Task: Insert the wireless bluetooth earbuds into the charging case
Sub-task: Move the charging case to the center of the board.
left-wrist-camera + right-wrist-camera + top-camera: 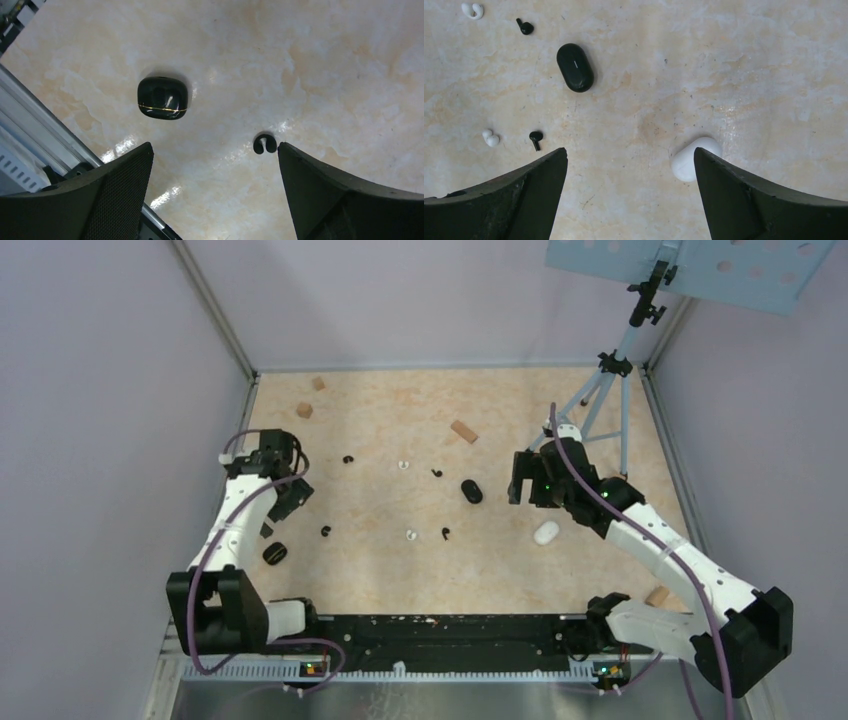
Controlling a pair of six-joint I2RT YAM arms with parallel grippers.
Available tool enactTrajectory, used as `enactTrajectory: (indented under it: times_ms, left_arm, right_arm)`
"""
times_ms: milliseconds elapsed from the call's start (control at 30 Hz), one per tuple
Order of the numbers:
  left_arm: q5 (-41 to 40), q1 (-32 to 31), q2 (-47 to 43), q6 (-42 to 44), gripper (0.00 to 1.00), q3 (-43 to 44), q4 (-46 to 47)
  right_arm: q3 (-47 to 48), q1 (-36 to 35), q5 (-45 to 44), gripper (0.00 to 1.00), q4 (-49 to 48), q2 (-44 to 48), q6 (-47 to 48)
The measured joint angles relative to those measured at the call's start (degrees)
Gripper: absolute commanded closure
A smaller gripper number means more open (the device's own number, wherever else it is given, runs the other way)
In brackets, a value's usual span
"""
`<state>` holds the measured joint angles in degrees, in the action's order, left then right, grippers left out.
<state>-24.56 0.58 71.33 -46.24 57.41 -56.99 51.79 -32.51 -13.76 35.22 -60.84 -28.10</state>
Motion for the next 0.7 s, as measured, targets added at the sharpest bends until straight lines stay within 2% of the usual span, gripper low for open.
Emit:
enactTrajectory:
  times_ms: [133,367,533,700]
  left_arm:
    - [1.88,4.72,3.91,-4.42,0.01,0.00,-0.68]
    - [2.21,8.17,8.07,-13.53,0.01,-3.48,-0.02]
    - [2.23,12.24,7.89,-15.34,0.01,-8.15,2.16]
    - [1.66,16.13,7.89,-15.23,0.01,-8.92,3.67]
  right_arm:
    - [0.00,0.00,1.20,0.05,-0.63,-0.04,0.24]
    - [0.00,0.00,4.07,0.05,-2.69,-0.04,1.11]
    - [0.00,0.00,5.05,0.05,-2.86,-0.04,2.03]
    - [0.02,0.00,6.14,0.05,-3.15,-0.11,2.47]
